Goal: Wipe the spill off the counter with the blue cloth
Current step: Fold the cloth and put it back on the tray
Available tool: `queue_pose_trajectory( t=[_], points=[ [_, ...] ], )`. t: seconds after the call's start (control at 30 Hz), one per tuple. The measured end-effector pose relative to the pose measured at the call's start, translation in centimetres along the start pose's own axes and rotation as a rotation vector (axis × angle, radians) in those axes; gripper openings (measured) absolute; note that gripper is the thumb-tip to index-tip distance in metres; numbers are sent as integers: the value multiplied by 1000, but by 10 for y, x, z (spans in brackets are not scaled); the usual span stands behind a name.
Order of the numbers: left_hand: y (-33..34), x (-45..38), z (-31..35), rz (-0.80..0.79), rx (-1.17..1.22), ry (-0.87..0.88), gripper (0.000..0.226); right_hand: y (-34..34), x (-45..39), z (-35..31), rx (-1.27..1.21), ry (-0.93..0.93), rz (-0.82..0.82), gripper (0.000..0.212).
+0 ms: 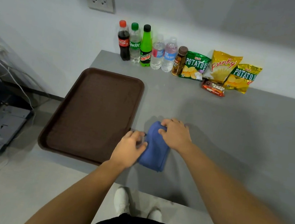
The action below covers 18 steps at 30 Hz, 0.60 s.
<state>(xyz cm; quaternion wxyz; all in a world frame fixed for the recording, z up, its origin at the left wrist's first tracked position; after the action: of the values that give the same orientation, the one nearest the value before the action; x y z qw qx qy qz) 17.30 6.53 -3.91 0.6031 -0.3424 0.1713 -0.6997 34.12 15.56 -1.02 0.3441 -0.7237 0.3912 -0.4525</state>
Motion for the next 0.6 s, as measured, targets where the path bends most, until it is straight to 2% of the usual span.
queue_pose_trajectory(
  t=[0.1,0.2,0.27,0.37,0.4,0.6],
  points=[
    [9,-2,0,-65,119,-67,63,-14,17,-10,-145,-78,-3,29],
    [15,-3,0,-94,187,-104,67,-27,31,-18,-268,-130,23,24],
    [16,-2,-4,-88,239,-140,53,-36,37,-23,-328,-141,46,25],
    [12,2,-9,-41,294,-154,17,-49,46,-28,-390,-146,104,25],
    [8,3,-10,-23,325,-149,10,-52,49,-29,-417,-146,123,23],
    [-40,3,-24,68,612,-72,5,-54,47,-29,-555,-16,202,21]
  ],
)
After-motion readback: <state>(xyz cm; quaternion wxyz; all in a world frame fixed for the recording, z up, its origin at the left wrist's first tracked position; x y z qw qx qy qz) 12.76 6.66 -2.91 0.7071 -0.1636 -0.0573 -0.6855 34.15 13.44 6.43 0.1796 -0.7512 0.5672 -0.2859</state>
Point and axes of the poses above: each hand's wrist, its own x-axis away from the middle knuckle, its own y-axis out of the palm, z = x × y, the point moved 8 cm from there along -x, towards the middle knuckle, and after that the axes turned 8 degrees about -z, right-handed, at the moved point
